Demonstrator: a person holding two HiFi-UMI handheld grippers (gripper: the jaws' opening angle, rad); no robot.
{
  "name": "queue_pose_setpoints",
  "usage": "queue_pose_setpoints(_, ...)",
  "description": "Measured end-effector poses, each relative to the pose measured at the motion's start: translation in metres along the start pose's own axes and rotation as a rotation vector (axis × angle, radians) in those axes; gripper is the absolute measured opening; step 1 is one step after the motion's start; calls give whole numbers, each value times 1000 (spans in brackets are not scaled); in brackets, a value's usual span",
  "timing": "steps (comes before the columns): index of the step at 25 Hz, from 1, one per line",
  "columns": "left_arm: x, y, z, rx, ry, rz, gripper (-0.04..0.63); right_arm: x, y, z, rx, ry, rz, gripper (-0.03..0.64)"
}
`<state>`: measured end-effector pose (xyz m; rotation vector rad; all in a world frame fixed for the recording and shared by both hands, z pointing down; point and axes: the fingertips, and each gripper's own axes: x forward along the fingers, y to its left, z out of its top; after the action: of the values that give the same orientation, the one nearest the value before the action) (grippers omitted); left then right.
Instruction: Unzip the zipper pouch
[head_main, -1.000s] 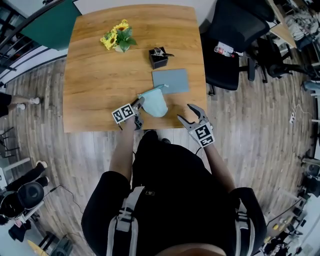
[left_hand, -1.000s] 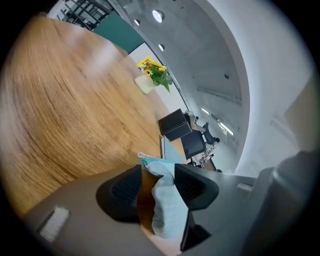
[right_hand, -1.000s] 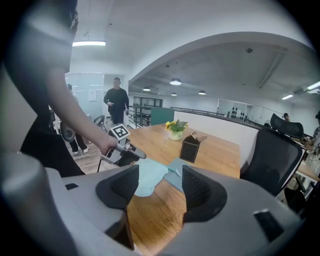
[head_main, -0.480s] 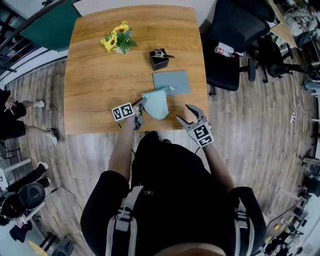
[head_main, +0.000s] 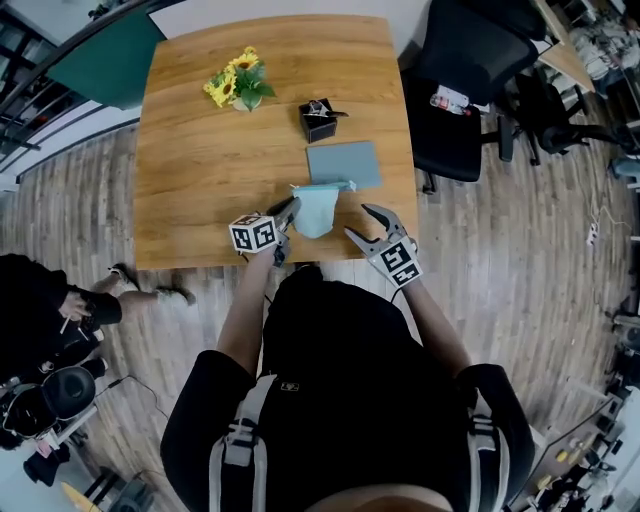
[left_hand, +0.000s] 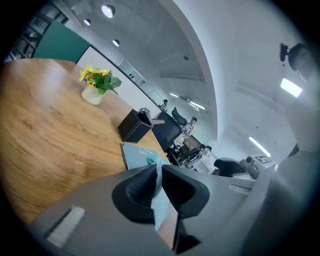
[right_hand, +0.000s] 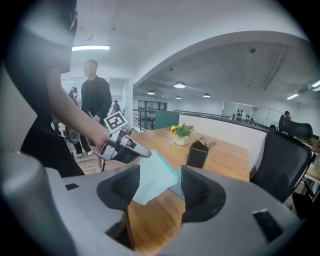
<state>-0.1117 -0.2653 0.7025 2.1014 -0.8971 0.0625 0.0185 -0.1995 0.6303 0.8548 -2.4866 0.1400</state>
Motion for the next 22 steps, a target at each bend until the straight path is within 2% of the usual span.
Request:
queue_pose_setpoints(4, -8, -24, 5, 164, 20, 14, 31, 2, 3, 9, -8, -22, 19, 258)
queue_pose_setpoints(10, -15, -59, 11, 474, 79, 40, 28, 6, 7, 33, 6, -77, 55, 235)
queue_pose_setpoints(13, -18, -73, 18, 591, 81, 52, 26, 10, 14, 46, 17, -104, 96, 155)
queue_pose_setpoints(15, -20, -82, 20, 666, 83, 57, 25, 14, 20, 53, 12, -112, 115, 144)
queue_pose_setpoints(20, -22, -106, 18, 898, 115, 58, 25, 22, 24, 74, -12, -102, 103, 135)
queue_pose_setpoints(22, -22, -112, 15, 962, 122, 59, 25, 26, 23, 80, -3, -95, 93, 133)
